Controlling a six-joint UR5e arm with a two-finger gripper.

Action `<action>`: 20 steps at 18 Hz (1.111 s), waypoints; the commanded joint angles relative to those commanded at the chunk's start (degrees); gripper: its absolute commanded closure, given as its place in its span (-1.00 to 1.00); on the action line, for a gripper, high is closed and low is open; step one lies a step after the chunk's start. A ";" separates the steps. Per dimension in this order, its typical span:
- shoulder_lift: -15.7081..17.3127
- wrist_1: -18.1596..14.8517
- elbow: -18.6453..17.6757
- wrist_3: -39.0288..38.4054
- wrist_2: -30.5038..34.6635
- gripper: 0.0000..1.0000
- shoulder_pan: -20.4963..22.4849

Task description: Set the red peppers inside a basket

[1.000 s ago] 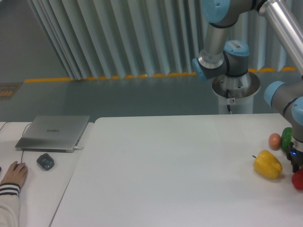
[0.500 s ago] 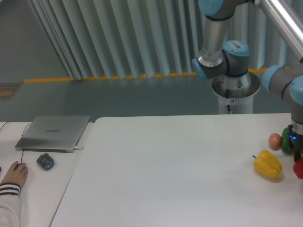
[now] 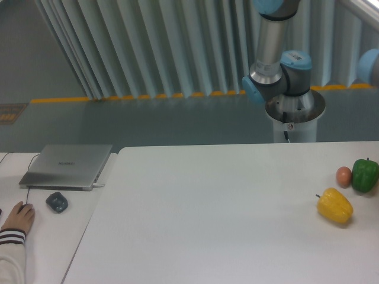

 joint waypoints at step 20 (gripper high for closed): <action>-3.43 4.40 -1.84 18.23 -7.04 -1.00 10.57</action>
